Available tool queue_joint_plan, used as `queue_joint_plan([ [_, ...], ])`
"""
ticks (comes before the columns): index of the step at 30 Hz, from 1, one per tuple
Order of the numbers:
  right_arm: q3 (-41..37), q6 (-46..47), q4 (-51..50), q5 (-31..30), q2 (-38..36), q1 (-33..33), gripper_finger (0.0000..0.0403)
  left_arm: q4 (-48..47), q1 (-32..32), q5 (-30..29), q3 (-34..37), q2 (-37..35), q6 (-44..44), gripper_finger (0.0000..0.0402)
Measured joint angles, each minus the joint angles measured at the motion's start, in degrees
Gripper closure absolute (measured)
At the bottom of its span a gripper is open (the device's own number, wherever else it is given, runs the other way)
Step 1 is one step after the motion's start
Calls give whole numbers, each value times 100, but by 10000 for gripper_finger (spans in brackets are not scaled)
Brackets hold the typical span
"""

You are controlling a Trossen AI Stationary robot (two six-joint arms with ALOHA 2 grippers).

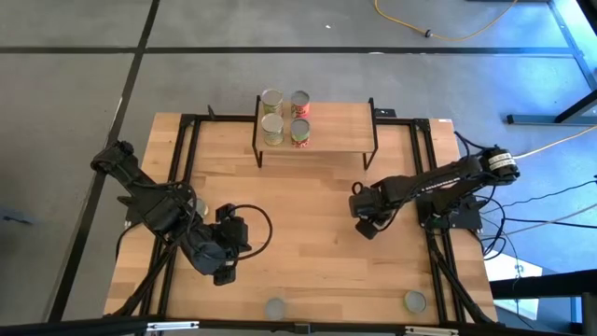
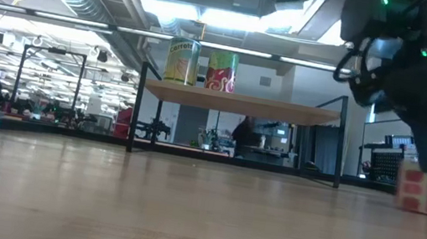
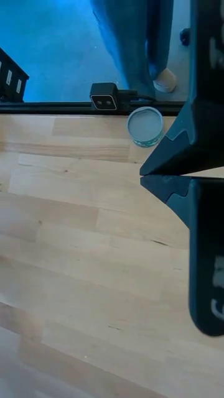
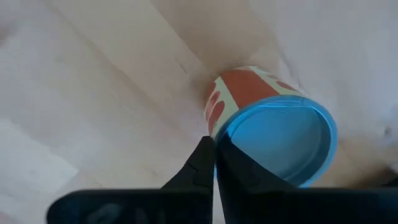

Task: Pick and place cans onto a shelf
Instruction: Put the canned tomatoes on the shelf

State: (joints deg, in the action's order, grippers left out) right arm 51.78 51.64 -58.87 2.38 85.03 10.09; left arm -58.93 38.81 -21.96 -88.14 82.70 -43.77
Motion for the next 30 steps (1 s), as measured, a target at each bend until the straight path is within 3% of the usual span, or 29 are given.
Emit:
queue_joint_plan([
  [9, 1046, -265, -927, -84, -24, 287, 399, 5, 0, 63, 0, 0, 44, 401],
  [22, 3410, -513, -2946, -249, -33, 690, 401, 56, -79, 43, 1, 0, 5, 401],
  [30, 4254, -1819, -3113, -777, -37, 49, 401, 198, -417, -827, 1, 0, -103, 401],
])
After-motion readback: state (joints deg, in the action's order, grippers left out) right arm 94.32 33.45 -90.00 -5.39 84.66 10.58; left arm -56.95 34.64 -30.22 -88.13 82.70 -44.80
